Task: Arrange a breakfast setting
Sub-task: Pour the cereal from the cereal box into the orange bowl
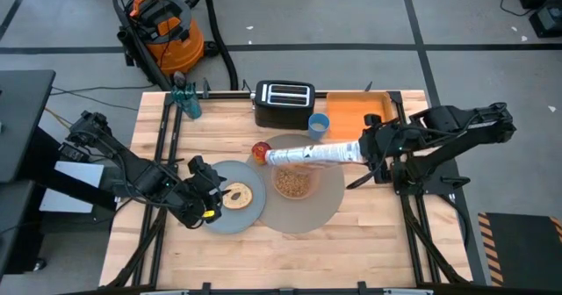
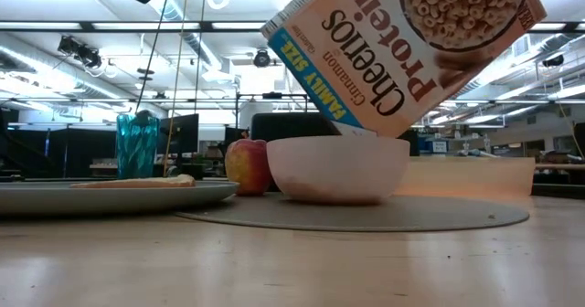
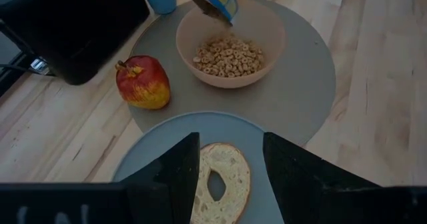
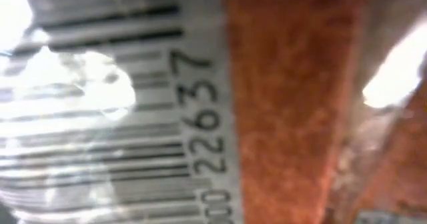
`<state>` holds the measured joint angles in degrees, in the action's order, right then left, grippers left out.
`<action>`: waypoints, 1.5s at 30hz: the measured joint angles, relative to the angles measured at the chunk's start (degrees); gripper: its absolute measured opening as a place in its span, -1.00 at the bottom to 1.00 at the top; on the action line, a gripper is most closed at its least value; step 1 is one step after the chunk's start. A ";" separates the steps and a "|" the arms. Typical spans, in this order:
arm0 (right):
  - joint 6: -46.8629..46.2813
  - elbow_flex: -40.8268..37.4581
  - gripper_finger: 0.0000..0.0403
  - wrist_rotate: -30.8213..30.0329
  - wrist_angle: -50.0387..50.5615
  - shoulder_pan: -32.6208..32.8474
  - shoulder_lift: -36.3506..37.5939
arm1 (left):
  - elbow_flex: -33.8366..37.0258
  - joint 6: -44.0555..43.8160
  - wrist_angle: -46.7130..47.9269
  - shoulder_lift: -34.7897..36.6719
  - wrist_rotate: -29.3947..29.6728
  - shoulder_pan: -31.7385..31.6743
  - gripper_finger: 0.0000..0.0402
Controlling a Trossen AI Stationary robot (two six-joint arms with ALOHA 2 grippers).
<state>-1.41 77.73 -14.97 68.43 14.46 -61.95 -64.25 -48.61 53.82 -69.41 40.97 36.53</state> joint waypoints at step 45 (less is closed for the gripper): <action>2.49 5.49 0.06 8.33 3.65 -4.57 -3.43 | 0.00 -0.14 -0.58 0.00 -0.04 0.09 -0.14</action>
<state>1.09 83.22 -6.64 72.08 9.89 -65.38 -64.25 -48.75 53.24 -69.41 40.93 36.62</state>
